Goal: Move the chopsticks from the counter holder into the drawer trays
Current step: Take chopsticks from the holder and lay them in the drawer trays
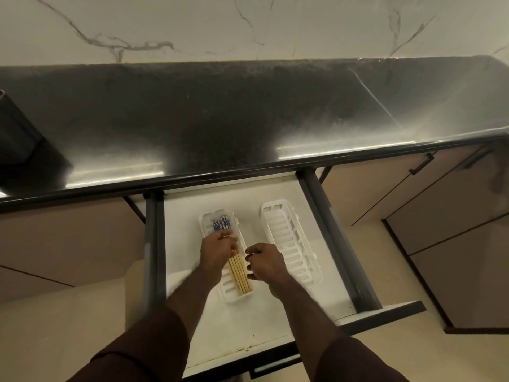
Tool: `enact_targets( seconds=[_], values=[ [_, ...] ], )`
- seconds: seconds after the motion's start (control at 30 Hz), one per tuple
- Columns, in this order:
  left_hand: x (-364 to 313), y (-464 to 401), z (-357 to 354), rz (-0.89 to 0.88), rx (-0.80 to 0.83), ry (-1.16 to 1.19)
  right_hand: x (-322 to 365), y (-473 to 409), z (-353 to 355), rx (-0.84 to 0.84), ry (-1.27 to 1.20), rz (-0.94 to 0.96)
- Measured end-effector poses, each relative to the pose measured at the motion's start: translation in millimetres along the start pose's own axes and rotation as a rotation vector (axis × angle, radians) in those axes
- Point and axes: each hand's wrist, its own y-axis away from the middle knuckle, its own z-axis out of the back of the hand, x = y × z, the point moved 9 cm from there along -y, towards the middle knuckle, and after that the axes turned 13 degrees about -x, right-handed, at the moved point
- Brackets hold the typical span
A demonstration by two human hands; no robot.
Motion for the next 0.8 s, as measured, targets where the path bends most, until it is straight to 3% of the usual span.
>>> enact_targets(
  seconds=[0.1,0.3,0.57,0.8],
  values=[
    [-18,14,14,0.045,0.048,0.131,18,15,13,-0.013,-0.040,0.047],
    [-49,56,46,-0.081,0.078,0.142,54,60,31,0.019,-0.081,0.190],
    [-94,123,122,-0.282,-0.007,0.144,103,138,41,0.025,-0.098,0.383],
    [-144,154,230,-0.444,-0.076,0.207,175,208,-6,0.085,-0.083,0.558]
  ],
)
